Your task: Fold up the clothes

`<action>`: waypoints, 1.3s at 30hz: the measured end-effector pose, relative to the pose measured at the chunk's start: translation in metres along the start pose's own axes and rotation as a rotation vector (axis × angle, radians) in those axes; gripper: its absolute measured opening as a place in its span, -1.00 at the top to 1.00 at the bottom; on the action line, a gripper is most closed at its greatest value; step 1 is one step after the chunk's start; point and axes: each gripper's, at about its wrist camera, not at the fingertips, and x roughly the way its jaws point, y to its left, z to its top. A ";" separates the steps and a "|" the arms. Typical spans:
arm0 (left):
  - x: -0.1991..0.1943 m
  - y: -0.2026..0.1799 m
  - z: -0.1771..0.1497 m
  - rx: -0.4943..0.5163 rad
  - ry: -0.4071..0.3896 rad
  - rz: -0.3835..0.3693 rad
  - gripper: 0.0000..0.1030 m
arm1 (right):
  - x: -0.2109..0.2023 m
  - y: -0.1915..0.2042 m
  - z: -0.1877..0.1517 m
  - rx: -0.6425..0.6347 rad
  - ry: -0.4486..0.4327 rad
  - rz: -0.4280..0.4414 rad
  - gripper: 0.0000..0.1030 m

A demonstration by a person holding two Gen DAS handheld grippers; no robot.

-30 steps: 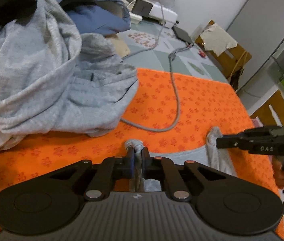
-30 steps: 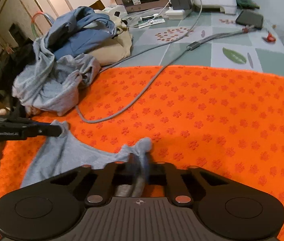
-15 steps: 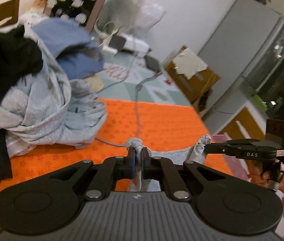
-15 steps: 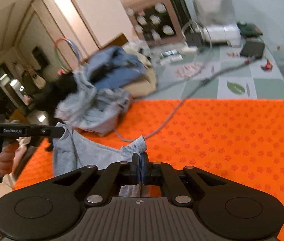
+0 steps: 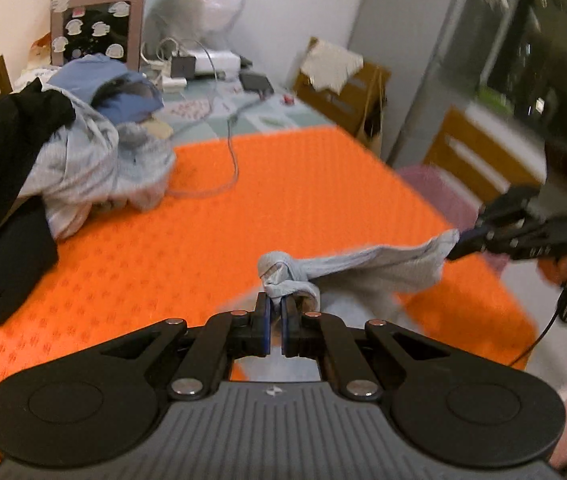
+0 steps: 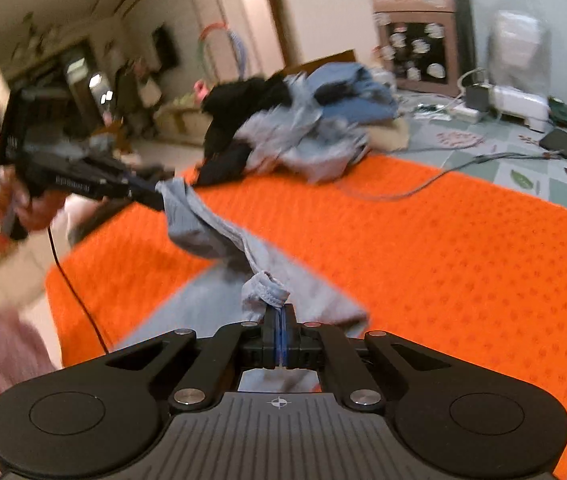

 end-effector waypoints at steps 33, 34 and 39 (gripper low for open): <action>0.031 -0.040 -0.050 0.064 0.001 0.176 0.82 | 0.050 0.061 -0.032 -0.146 0.134 -0.171 0.81; 0.028 -0.045 -0.050 0.102 -0.014 0.178 0.85 | 0.046 0.065 -0.032 -0.176 0.122 -0.185 0.81; 0.019 -0.079 -0.058 0.378 -0.010 0.154 0.85 | 0.042 0.094 -0.038 -0.411 0.143 -0.278 0.81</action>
